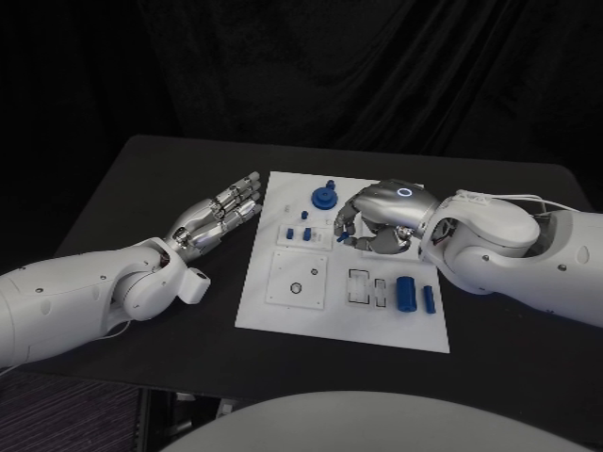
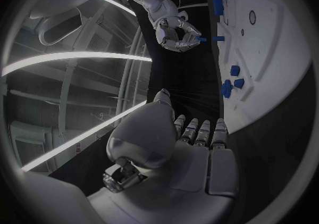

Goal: Assemble the parts on the task board

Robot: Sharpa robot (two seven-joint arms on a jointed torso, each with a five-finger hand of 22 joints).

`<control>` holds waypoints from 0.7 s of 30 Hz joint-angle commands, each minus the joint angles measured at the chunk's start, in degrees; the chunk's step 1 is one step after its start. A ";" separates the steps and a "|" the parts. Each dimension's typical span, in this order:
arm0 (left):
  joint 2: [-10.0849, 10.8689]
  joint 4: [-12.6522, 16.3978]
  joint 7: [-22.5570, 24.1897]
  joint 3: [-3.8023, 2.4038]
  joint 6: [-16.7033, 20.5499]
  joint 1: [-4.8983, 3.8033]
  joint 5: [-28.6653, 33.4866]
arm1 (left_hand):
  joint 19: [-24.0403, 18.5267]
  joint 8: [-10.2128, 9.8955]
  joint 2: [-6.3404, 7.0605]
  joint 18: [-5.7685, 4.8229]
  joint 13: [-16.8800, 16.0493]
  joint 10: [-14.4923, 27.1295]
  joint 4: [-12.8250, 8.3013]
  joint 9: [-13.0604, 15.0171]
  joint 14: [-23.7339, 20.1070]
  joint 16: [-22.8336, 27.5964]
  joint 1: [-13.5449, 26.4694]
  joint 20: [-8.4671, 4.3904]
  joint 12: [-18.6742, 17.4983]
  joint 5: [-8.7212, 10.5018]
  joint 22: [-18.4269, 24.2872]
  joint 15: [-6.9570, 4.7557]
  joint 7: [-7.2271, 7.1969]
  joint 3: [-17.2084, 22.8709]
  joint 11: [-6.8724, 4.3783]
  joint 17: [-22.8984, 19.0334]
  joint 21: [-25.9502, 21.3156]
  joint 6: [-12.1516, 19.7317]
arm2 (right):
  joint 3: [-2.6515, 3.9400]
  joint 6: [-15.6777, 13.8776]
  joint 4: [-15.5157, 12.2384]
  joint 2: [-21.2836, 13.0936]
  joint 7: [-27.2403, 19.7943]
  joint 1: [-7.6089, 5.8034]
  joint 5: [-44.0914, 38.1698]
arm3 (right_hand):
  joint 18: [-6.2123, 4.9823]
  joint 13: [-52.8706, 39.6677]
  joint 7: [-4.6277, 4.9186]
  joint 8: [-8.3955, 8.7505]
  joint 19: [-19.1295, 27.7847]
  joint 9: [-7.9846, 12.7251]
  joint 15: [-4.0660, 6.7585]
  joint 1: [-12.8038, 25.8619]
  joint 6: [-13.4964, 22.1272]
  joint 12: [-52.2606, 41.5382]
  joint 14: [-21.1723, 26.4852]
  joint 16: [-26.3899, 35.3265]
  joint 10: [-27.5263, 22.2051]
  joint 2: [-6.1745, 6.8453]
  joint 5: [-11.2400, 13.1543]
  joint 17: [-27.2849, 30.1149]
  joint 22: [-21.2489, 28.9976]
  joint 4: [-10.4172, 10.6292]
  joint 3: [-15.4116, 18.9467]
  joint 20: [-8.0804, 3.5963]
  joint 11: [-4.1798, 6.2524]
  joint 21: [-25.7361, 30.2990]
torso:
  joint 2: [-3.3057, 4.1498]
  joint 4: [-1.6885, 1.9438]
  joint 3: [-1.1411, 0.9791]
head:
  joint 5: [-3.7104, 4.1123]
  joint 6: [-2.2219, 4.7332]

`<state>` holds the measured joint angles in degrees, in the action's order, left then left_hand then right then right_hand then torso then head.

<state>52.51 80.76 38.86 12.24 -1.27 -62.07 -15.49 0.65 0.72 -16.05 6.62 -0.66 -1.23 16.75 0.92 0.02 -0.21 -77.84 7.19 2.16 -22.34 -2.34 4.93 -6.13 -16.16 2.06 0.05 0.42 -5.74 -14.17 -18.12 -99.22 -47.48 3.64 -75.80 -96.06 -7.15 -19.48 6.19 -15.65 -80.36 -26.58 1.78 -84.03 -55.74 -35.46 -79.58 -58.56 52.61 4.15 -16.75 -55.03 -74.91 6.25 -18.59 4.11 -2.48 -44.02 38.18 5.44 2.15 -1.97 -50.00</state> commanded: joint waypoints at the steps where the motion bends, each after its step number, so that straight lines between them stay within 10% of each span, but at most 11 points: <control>1: -0.15 0.17 7.41 -0.05 -0.06 0.10 0.06 | -0.04 0.24 -0.17 -0.26 -0.07 -0.02 0.03 0.05 -0.02 0.21 -0.58 0.45 0.29 -0.30 -0.10 0.33 0.32 0.32 0.49 -0.05 0.14 0.05 | 0.01 4.06 0.44 1.61 1.33 0.71 -5.55 | 0.01 0.36 0.12 0.38 0.37 -6.92 -0.34 0.10 0.19 0.90 0.37 0.19 -0.10 -0.04 0.18 0.05 -5.49 0.37 -0.20 0.24 -0.44 0.31 | 0.14 -0.07 -0.03 | -0.85 0.00; 12: -0.63 0.07 7.21 -0.05 -0.23 0.11 0.06 | -0.01 0.23 -0.32 -0.20 -0.09 -0.07 0.02 0.05 -0.02 0.21 -0.65 0.60 0.37 -0.45 -0.16 0.45 0.57 0.43 0.90 -0.05 0.16 0.06 | 0.02 4.86 4.37 7.87 1.05 3.46 -9.86 | -0.03 1.79 0.35 1.22 0.57 -6.96 -0.50 -0.32 -0.62 3.47 0.69 0.20 1.43 0.45 -1.95 0.13 -5.54 -0.21 -0.88 0.43 -0.60 0.39 | 0.16 0.38 -0.17 | -1.44 0.00; 21: -0.85 0.06 7.16 -0.05 -0.34 0.12 0.06 | -0.02 0.24 -0.35 -0.19 -0.08 -0.06 0.02 0.05 -0.02 0.21 -0.68 0.64 0.37 -0.49 -0.10 0.49 0.63 0.46 0.96 -0.05 0.15 0.01 | 0.02 4.50 5.72 9.98 1.67 4.74 -13.94 | -0.10 2.13 0.27 1.71 0.74 -6.81 -0.44 -0.25 -0.75 4.11 0.94 0.46 2.32 0.78 -1.49 0.42 -5.48 -0.39 -0.90 0.42 -0.47 0.69 | 0.21 0.04 -0.11 | -1.81 0.00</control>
<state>51.80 80.69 38.87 12.24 -1.28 -62.06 -15.49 0.66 0.72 -16.28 6.61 -0.65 -1.43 16.75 0.91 0.02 -0.21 -78.06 7.61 2.16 -22.56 -2.44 4.92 -5.72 -16.16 2.67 0.08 0.42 -5.75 -14.18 -14.04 -93.62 -37.57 4.03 -71.24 -106.63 -7.15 -17.42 6.51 -14.14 -79.96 -28.69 1.38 -84.34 -56.26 -31.65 -79.18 -58.32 54.47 4.46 -18.54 -54.69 -74.90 6.16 -19.29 4.51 -3.06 -43.70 38.38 5.53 1.98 -3.81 -50.00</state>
